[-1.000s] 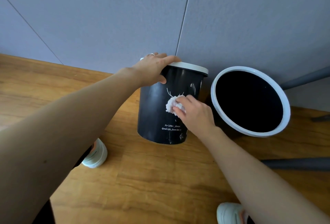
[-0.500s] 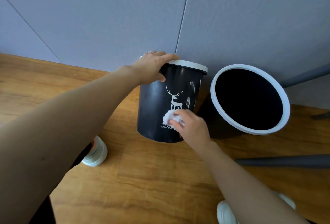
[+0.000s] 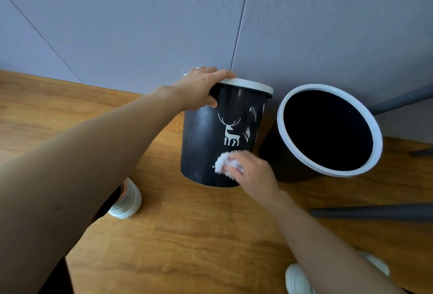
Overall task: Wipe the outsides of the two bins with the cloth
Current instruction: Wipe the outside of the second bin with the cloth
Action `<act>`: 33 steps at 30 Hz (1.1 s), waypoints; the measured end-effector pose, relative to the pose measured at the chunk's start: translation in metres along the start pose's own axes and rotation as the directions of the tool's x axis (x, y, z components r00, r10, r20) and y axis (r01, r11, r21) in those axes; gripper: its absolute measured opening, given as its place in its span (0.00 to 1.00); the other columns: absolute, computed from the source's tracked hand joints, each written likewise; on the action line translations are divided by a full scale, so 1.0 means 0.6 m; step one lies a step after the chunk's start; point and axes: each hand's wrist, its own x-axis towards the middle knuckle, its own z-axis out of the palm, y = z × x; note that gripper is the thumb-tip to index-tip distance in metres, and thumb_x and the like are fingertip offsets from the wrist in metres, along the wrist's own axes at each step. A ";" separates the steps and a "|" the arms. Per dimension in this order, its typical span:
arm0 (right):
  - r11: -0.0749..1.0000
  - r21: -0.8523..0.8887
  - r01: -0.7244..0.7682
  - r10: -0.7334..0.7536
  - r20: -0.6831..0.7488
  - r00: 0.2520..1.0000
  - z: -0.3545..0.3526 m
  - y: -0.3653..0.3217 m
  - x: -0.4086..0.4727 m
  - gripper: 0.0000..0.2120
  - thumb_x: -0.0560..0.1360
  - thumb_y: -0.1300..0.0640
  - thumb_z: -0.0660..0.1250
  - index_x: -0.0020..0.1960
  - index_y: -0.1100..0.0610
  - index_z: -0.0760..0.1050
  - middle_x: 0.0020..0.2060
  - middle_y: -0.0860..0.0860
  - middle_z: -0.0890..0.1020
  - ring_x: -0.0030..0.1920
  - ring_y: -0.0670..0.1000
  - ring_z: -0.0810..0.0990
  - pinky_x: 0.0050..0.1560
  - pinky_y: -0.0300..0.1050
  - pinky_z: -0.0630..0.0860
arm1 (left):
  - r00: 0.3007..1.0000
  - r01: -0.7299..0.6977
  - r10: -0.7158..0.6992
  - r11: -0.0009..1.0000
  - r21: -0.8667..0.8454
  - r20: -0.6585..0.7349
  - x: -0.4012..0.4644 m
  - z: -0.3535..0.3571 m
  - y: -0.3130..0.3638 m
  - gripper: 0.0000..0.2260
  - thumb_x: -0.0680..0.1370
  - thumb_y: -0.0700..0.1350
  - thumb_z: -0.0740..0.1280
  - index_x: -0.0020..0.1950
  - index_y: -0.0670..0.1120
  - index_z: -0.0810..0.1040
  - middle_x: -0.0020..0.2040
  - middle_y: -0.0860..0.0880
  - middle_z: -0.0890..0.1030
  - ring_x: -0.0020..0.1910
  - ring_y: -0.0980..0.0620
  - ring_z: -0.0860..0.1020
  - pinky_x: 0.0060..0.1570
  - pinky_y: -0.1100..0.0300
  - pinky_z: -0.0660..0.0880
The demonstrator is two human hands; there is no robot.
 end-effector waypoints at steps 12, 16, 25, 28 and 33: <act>0.991 -0.110 0.080 -0.059 0.184 0.981 0.024 -0.010 -0.051 0.09 0.76 0.49 0.68 0.52 0.53 0.77 0.47 0.47 0.79 0.38 0.51 0.81 0.34 0.42 0.72 | 1.000 0.013 -0.013 1.000 -0.027 0.011 0.000 -0.002 -0.002 0.34 0.71 0.42 0.74 0.72 0.57 0.63 0.60 0.47 0.73 0.60 0.42 0.70 0.60 0.45 0.68; 0.996 -0.084 0.031 -0.023 0.097 0.995 -0.001 -0.005 -0.009 0.09 0.77 0.48 0.67 0.53 0.52 0.76 0.45 0.47 0.78 0.37 0.50 0.79 0.36 0.44 0.75 | 1.000 0.017 -0.016 0.998 -0.055 0.021 -0.002 -0.006 -0.003 0.34 0.70 0.41 0.74 0.71 0.57 0.64 0.60 0.47 0.73 0.60 0.42 0.69 0.61 0.47 0.68; 0.990 -0.096 0.099 -0.094 0.053 0.994 -0.007 -0.003 -0.006 0.11 0.74 0.48 0.71 0.51 0.53 0.77 0.43 0.47 0.79 0.36 0.49 0.79 0.34 0.47 0.79 | 0.995 0.100 -0.101 0.965 -0.244 0.009 -0.005 -0.005 0.002 0.30 0.67 0.36 0.72 0.64 0.54 0.68 0.42 0.56 0.67 0.50 0.48 0.65 0.53 0.54 0.62; 0.992 -0.086 0.094 -0.088 0.072 0.994 0.001 -0.005 -0.019 0.10 0.73 0.48 0.72 0.51 0.52 0.78 0.43 0.46 0.79 0.35 0.49 0.80 0.33 0.45 0.78 | 0.992 0.117 -0.123 0.954 -0.277 -0.005 -0.005 -0.004 0.004 0.29 0.67 0.36 0.72 0.64 0.54 0.68 0.42 0.52 0.68 0.50 0.46 0.66 0.50 0.54 0.62; 0.996 0.092 -0.017 0.029 -0.130 0.991 -0.024 -0.002 0.007 0.09 0.75 0.52 0.70 0.52 0.55 0.78 0.44 0.49 0.81 0.38 0.48 0.80 0.36 0.43 0.80 | 0.990 0.139 -0.140 0.946 -0.293 0.016 -0.006 -0.003 0.000 0.30 0.68 0.36 0.73 0.65 0.53 0.68 0.49 0.45 0.71 0.53 0.45 0.67 0.54 0.53 0.67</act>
